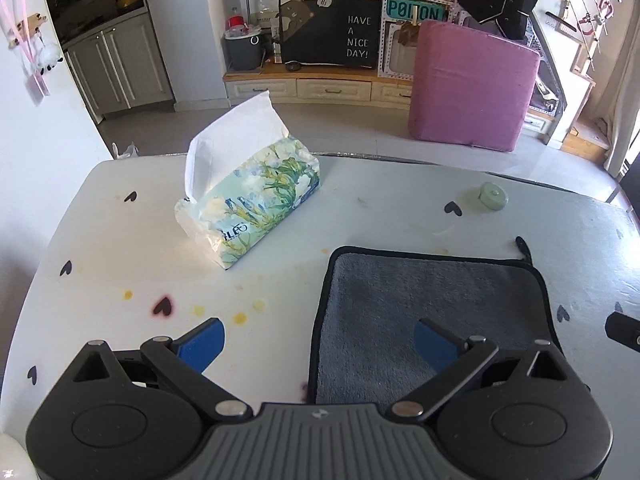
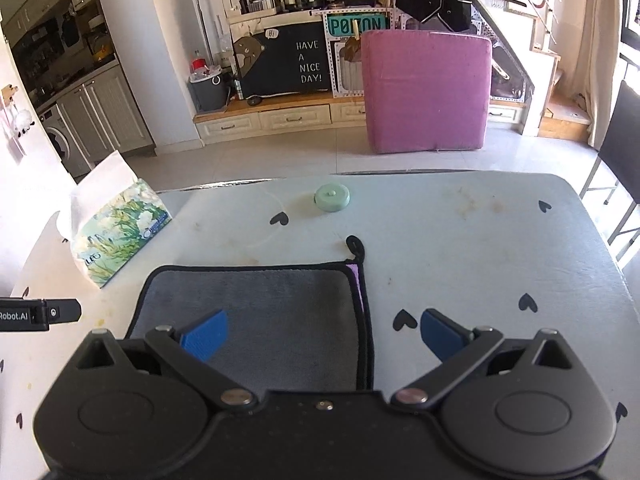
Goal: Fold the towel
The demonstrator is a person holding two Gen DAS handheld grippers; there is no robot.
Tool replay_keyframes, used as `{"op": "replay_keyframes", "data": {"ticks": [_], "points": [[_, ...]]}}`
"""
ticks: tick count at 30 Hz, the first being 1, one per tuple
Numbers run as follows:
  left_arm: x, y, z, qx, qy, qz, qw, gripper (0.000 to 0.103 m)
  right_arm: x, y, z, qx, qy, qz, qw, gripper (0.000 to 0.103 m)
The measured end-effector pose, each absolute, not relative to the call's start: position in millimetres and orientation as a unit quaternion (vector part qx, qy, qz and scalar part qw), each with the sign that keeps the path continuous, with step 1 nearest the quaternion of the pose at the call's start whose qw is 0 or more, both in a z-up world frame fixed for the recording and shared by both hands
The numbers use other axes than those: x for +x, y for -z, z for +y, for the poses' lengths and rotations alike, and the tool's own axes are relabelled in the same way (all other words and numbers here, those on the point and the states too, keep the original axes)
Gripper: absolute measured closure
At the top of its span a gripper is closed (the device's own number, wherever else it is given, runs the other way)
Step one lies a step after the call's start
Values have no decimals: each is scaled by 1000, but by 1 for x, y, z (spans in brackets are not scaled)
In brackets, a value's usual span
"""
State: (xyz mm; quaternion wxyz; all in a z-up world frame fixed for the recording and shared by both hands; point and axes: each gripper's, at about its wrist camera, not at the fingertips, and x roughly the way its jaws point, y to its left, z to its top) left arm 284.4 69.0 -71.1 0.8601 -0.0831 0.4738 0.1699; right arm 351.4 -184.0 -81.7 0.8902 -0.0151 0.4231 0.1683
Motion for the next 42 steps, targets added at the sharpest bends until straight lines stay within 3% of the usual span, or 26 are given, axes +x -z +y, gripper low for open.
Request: {"op": "replay_keyframes", "data": {"ticks": [42], "points": [[154, -15, 23, -75, -118, 413, 900, 0, 224, -3, -223, -15, -175, 357, 918, 0]]}}
